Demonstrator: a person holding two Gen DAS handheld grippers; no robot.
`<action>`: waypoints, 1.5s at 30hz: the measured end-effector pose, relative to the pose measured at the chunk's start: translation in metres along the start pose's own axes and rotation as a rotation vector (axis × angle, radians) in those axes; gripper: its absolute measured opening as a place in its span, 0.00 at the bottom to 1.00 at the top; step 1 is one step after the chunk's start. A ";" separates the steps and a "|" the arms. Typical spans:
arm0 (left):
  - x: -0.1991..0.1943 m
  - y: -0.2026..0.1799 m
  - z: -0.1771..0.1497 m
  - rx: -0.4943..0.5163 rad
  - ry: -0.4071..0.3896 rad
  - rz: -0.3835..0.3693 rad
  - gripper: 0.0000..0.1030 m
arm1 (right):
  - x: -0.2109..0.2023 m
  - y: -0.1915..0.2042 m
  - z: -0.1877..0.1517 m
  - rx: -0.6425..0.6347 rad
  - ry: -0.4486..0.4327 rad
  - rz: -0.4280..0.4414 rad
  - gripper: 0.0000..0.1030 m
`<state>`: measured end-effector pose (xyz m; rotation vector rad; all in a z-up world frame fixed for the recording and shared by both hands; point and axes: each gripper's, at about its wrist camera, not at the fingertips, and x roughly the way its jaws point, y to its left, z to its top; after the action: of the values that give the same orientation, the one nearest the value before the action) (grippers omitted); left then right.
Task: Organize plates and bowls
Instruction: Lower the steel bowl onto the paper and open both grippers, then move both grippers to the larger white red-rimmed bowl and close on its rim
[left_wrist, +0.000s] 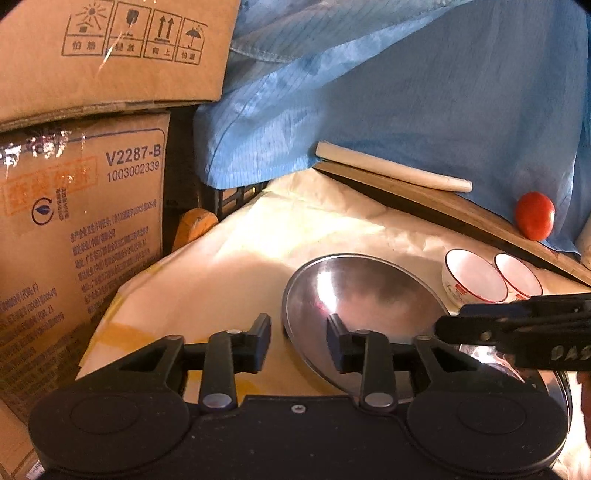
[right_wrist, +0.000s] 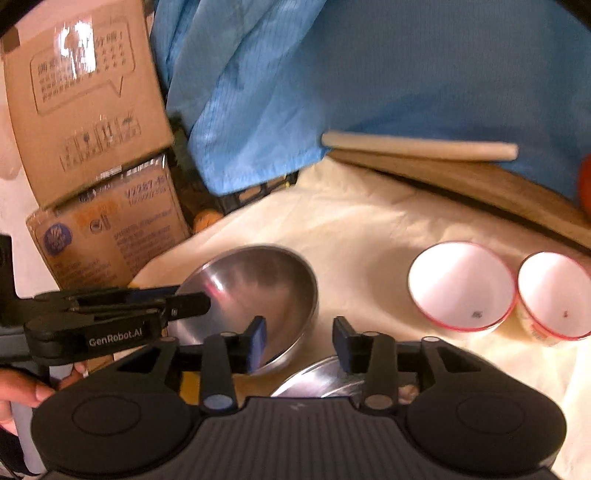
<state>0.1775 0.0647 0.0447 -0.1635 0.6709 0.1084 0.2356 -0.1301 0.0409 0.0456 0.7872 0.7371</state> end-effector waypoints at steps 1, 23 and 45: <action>-0.001 0.000 0.000 0.000 -0.004 0.006 0.46 | -0.004 -0.002 0.001 0.005 -0.012 0.000 0.49; 0.080 -0.062 0.087 0.231 0.015 -0.093 0.99 | -0.049 -0.129 -0.005 0.530 -0.189 0.003 1.00; 0.162 -0.096 0.087 0.265 0.276 -0.216 0.96 | -0.011 -0.145 -0.030 0.670 -0.088 -0.030 0.70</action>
<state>0.3716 -0.0060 0.0217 0.0064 0.9306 -0.2140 0.2958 -0.2525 -0.0174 0.6634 0.9193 0.4131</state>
